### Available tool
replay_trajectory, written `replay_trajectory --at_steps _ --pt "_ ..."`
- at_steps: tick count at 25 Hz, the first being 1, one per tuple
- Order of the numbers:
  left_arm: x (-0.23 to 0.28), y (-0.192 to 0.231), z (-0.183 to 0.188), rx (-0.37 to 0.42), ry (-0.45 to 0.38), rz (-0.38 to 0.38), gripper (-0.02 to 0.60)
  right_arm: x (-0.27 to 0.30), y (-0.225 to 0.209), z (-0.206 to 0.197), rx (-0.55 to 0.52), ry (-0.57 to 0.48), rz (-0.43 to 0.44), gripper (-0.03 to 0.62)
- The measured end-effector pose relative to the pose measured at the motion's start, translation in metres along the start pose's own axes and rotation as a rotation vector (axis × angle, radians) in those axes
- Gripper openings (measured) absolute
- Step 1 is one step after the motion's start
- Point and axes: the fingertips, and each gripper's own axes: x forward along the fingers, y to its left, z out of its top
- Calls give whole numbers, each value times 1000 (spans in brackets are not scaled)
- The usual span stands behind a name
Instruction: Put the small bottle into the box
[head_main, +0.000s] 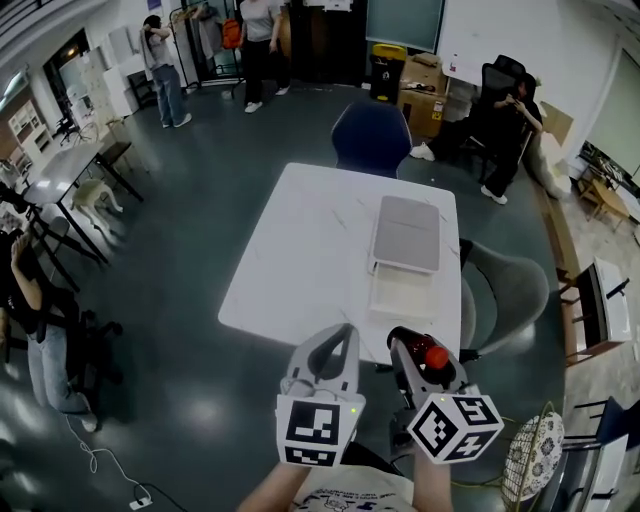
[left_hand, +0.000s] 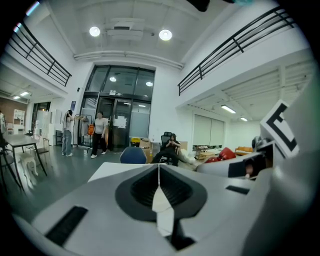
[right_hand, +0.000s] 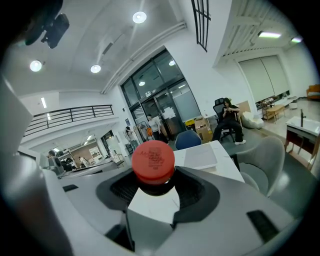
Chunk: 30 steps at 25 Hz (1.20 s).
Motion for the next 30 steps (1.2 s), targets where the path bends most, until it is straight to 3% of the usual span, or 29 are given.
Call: replay_trajectory --at_steps 14,30 --pt "65 15 0 -10 36 -22 20 52 -36 14 23 31 -35 227" --pt "175 43 -6 -18 123 -137 20 141 -88 36 77 68 -151 227"
